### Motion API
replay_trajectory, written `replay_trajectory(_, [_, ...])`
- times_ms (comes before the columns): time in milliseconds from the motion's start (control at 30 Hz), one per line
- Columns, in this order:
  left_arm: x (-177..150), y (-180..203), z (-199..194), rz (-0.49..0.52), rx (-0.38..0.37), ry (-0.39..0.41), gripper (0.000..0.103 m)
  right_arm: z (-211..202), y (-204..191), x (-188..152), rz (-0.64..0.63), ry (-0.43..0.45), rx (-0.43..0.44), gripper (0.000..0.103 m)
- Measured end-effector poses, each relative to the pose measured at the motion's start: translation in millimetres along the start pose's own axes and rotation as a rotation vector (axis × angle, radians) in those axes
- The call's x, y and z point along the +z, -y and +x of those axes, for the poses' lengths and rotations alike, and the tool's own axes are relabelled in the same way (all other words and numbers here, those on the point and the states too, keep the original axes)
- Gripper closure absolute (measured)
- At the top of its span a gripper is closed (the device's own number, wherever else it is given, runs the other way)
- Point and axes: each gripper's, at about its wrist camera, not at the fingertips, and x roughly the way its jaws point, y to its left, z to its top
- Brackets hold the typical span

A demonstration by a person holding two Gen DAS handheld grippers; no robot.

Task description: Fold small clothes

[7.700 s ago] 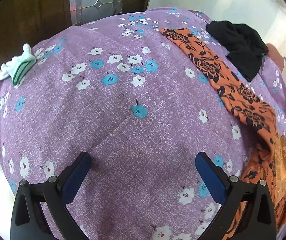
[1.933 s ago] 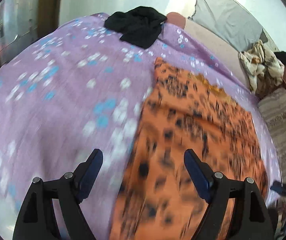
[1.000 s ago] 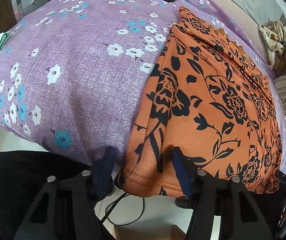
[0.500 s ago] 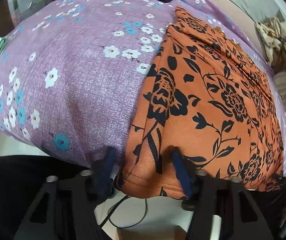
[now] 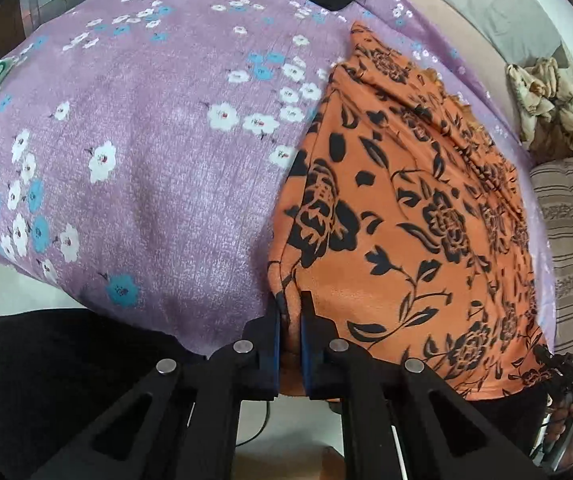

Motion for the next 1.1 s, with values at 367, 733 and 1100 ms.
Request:
replay_trajectory(367, [34, 11, -26, -0.004, -0.052, 0.088, 0.095, -6, -22, 41, -0.015, 0.053, 0.146, 0.097])
replay_trajectory(733, [134, 50, -39, 0.040, -0.149, 0.117, 0.095, -5, -65, 120, -0.011, 0.080, 0.273, 0.097])
replay_trajectory(1100, [300, 82, 93, -0.019, 0.123, 0.160, 0.037, 79, -75, 248, 0.127, 0.233, 0.214, 0.046])
